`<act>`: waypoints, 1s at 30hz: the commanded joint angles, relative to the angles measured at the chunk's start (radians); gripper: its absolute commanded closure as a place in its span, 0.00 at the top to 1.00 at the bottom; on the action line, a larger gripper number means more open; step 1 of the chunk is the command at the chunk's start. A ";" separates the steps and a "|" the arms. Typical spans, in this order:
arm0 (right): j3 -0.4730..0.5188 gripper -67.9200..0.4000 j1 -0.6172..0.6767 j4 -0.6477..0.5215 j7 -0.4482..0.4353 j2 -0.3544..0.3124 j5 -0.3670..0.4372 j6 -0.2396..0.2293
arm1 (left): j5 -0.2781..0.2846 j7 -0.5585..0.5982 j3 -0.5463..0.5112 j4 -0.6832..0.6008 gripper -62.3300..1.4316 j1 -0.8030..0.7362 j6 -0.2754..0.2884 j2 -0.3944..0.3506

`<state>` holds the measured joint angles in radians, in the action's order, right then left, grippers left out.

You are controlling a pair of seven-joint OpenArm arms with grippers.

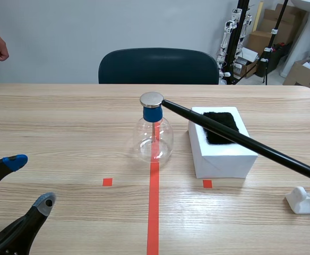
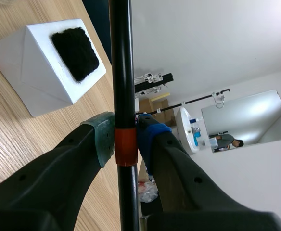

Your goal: Do the electroscope experiment. hold the rod still at the electroscope

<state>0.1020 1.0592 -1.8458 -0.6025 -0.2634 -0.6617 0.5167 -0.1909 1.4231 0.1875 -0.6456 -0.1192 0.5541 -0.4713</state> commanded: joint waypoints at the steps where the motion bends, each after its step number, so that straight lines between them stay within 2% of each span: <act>1: 0.011 0.16 -0.001 -0.015 -0.011 -0.011 0.011 0.015 | 0.007 0.017 -0.003 -0.014 1.00 0.003 0.002 -0.009; 14: 0.011 0.16 -0.001 -0.015 -0.011 -0.011 0.011 0.019 | 0.007 0.017 -0.003 -0.014 1.00 0.003 0.002 -0.009; 19: 0.017 0.16 -0.001 -0.015 -0.017 -0.048 0.012 0.043 | 0.007 0.017 -0.003 -0.014 1.00 0.003 0.002 -0.009; 21: 0.018 0.16 -0.006 -0.015 0.001 -0.075 0.018 0.045 | 0.007 0.017 -0.003 -0.014 1.00 0.003 0.002 -0.009; 26: 0.022 0.16 -0.071 -0.015 0.136 -0.127 0.020 0.045 | 0.007 0.017 -0.003 -0.014 1.00 0.003 0.002 -0.009; 30: 0.050 0.15 -0.151 -0.015 0.188 -0.145 0.047 0.045 | 0.007 0.018 -0.003 -0.014 1.00 0.003 0.002 -0.009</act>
<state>0.1287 0.9321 -1.8454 -0.4137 -0.3969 -0.6285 0.5453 -0.1909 1.4231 0.1875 -0.6456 -0.1192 0.5541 -0.4713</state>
